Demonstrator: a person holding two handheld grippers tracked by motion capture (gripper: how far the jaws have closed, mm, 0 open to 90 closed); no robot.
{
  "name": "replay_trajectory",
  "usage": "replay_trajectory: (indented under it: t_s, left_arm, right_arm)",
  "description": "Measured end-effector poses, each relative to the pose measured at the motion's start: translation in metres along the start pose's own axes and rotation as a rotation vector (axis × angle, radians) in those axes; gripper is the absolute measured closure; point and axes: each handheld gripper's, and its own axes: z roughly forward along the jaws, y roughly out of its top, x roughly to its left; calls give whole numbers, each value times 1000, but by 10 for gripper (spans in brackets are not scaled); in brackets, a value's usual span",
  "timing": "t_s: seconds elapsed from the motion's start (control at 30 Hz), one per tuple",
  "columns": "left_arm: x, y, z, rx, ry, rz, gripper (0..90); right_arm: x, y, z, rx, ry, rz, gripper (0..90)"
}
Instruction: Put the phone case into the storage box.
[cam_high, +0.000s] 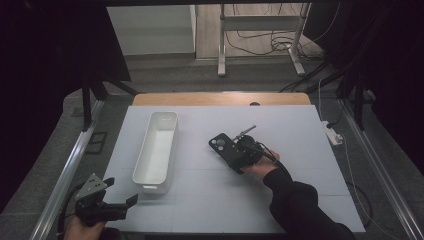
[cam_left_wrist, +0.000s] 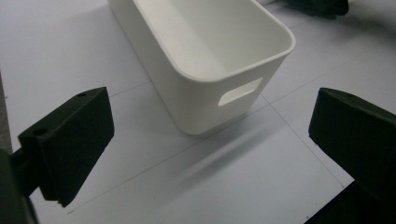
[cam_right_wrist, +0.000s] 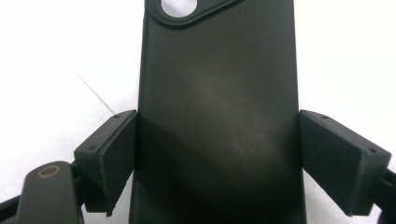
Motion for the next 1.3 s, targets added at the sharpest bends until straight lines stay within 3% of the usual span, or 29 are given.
replay_trajectory:
  t_s: [0.2,0.5,0.8,0.97,1.3]
  left_arm:
    - [0,1,1,2,-13,8,5]
    - [-3,9,1,-39,-37,20,0]
    - [-4,19,8,-59,-94,31,0]
    - [-7,27,12,-79,-132,56,0]
    - [-16,42,27,-121,-271,116,0]
  right_arm:
    - [2,-3,-11,-41,35,-24,152]
    - [6,-8,-25,-84,85,-63,151]
    - [12,-14,-38,-110,131,-103,151]
    - [16,-20,-45,-125,159,-138,151]
    - [27,-32,-61,-150,216,-179,151]
